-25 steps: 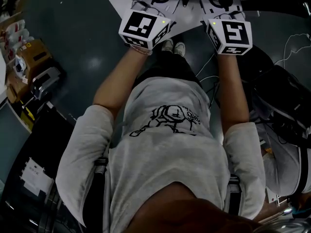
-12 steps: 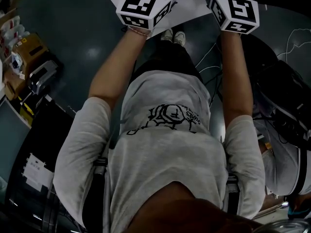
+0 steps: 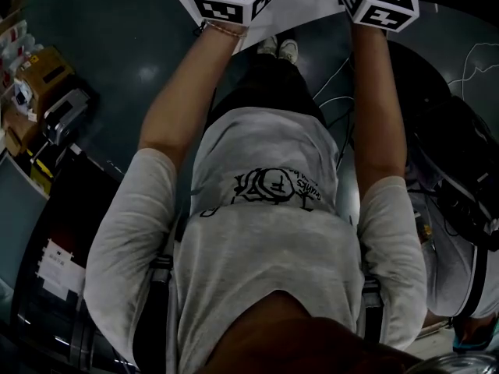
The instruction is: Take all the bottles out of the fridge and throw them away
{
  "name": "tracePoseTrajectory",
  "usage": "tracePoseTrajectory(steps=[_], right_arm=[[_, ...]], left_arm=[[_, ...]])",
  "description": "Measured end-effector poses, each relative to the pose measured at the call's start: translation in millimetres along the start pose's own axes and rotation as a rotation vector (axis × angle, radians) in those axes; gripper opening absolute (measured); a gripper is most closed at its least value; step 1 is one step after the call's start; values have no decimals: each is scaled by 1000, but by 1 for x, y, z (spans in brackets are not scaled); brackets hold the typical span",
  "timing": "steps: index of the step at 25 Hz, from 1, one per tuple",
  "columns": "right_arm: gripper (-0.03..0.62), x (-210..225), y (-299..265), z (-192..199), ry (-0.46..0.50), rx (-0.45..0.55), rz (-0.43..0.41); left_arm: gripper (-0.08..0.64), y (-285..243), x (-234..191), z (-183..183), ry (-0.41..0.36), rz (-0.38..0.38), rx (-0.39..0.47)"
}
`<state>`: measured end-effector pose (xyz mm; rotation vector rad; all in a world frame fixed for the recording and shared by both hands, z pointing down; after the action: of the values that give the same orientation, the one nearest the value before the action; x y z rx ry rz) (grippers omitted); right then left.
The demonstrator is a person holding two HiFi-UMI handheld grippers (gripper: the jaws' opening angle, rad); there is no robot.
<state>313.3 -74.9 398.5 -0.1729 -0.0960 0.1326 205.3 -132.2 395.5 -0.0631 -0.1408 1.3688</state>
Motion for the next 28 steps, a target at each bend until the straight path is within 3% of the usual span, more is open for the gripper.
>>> tracePoseTrajectory(steps=[10, 12, 28], right_arm=[[192, 7, -26, 2, -3, -2, 10], [160, 9, -27, 2, -10, 1, 22], [155, 18, -5, -20, 26, -14, -14]], left_arm=[[9, -10, -15, 0, -8, -14, -8], [9, -9, -16, 0, -9, -12, -9], [9, -9, -8, -17, 18, 4, 1]])
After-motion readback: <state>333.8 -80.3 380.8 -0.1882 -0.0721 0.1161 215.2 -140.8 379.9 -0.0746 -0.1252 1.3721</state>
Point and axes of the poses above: the fingertips, and each gripper's own axes: y backward along the fingers, x to its right, z out of its underside, the point moved 7 cm from there along y, backward along the fingers, and after that the axes turned 7 degrees about -y, right-handed, at the moved point
